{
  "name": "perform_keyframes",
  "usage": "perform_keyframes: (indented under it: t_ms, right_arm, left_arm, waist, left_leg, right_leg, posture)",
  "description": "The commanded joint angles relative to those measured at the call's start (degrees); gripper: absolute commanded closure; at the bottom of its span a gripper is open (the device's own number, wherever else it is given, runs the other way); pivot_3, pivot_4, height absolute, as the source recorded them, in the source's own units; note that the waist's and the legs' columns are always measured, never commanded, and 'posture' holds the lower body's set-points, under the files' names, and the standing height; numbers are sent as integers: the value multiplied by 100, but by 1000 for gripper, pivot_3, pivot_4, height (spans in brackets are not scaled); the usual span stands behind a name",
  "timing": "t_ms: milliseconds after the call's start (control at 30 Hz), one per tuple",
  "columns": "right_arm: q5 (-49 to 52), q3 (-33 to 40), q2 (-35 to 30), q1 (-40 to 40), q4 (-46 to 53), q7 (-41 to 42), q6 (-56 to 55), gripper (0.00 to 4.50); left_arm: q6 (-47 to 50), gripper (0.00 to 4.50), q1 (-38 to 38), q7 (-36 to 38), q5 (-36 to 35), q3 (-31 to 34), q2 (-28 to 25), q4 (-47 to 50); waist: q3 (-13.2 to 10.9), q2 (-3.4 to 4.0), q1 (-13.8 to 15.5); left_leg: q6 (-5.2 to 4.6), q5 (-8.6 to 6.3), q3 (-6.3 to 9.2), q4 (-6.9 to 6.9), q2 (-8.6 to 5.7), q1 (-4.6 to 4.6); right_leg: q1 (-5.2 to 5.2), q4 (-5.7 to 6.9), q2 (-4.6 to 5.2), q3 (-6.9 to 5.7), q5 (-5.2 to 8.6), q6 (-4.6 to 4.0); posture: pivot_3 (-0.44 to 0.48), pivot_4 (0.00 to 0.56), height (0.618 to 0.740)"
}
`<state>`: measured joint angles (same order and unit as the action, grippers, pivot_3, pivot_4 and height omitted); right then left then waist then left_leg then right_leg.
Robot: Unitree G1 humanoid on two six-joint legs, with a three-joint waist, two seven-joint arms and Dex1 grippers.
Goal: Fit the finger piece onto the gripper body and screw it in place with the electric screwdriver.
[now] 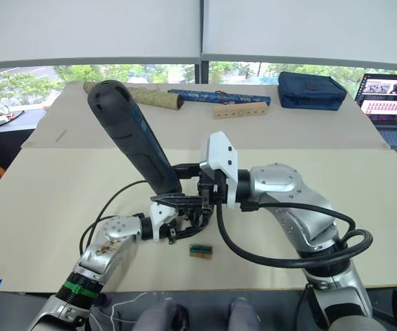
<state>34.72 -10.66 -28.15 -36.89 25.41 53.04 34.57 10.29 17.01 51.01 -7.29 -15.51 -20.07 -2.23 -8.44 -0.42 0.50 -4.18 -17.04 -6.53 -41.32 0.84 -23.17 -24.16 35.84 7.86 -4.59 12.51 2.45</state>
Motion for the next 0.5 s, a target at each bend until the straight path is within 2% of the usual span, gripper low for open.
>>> perform_keyframes:
  t_ms: [33,500]
  right_arm:
    - [51,147,52,-177,164,-3,-155,2599]
    - [-121,40,-8,-119,202,109,-183,2599]
  left_arm:
    - [184,2229,-167,75,-24,-90,-69,-38]
    - [183,2229,-186,64,-45,-108,-76,-31]
  waist:
    - [0,0,0]
    - [0,0,-1]
  left_leg:
    - [0,0,0,0,0,0]
    - [0,0,0,2,0,0]
  right_leg:
    - [0,0,0,0,0,0]
    - [0,-1,-1,0,0,0]
  posture:
    - [0,150,740]
    - [0,150,740]
